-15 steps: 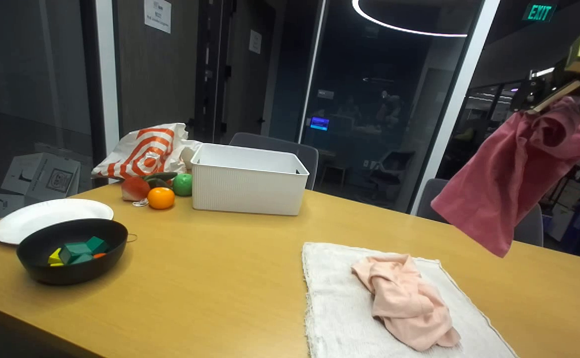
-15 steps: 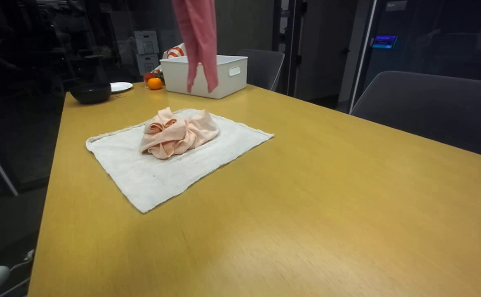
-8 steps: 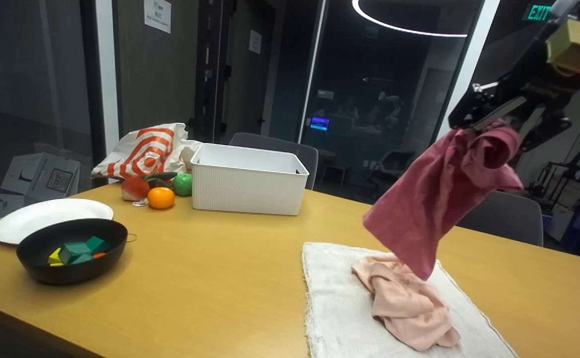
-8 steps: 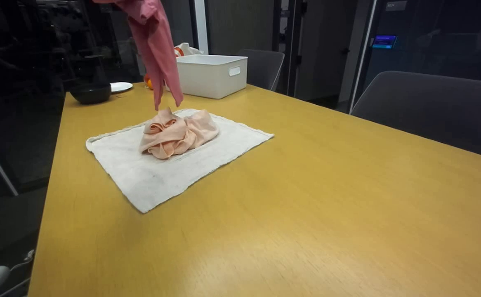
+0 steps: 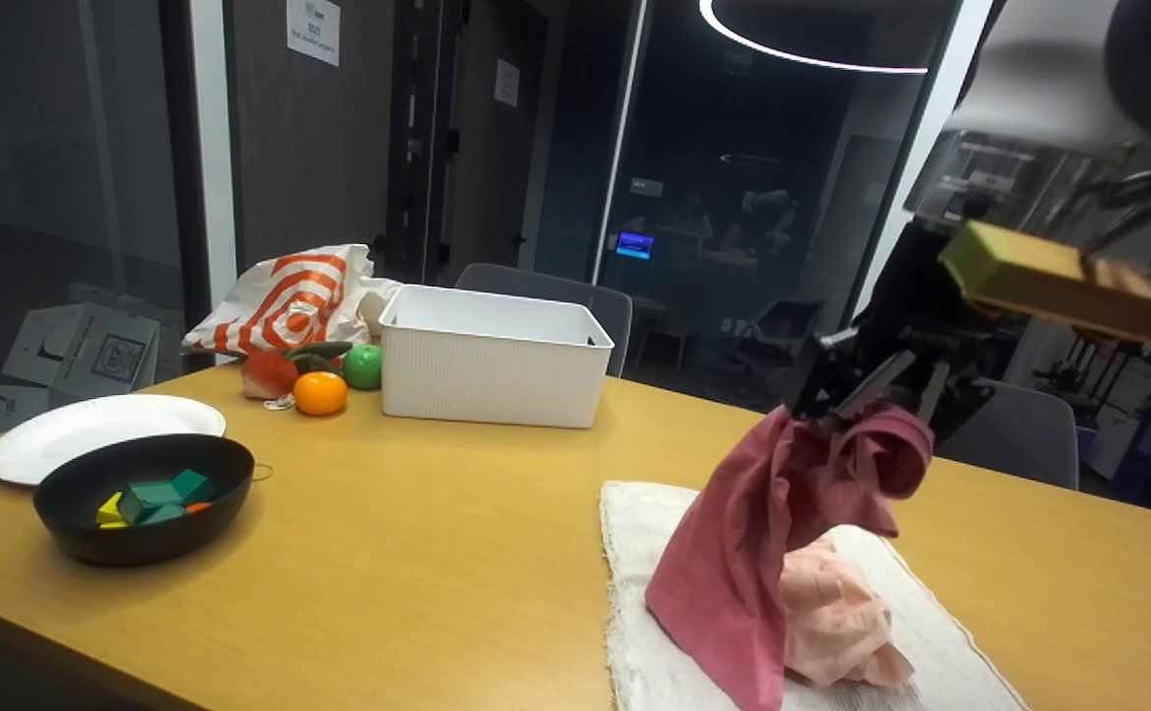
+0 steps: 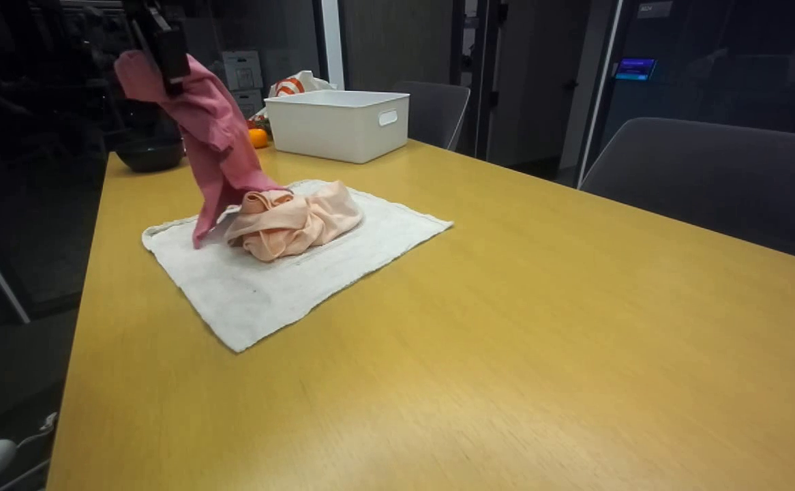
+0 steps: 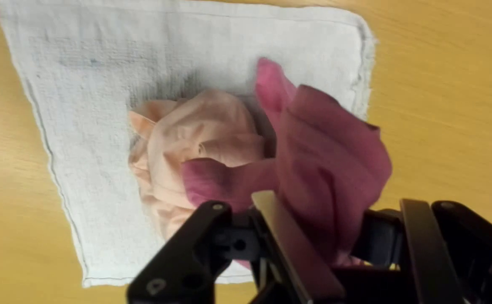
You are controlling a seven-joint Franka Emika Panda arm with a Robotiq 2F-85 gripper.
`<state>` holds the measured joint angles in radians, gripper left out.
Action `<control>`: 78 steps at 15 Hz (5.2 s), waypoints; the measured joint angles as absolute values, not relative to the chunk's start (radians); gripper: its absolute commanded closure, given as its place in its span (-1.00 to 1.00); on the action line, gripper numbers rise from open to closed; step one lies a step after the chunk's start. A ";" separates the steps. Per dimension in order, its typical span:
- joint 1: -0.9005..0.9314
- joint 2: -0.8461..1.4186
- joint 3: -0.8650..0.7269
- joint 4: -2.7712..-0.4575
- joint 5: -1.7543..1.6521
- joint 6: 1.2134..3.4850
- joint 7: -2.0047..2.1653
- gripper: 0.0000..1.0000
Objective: Put the colored cloths on the white cloth then fold it
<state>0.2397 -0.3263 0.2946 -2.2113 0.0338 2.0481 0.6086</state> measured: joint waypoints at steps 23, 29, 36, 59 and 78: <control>0.168 -0.075 0.298 -2.255 -0.842 2.126 1.174 1.00; 0.180 -0.044 0.269 -2.227 -0.476 2.217 0.895 0.97; 0.180 0.060 0.248 -2.182 -0.407 2.242 0.836 0.99; 0.160 0.066 0.141 -1.864 0.087 1.759 0.604 -1.00; 0.085 -0.134 0.091 -2.130 0.061 1.743 0.536 -1.00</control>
<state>0.0850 -0.1336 0.0914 -2.1301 0.0605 1.7429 0.5357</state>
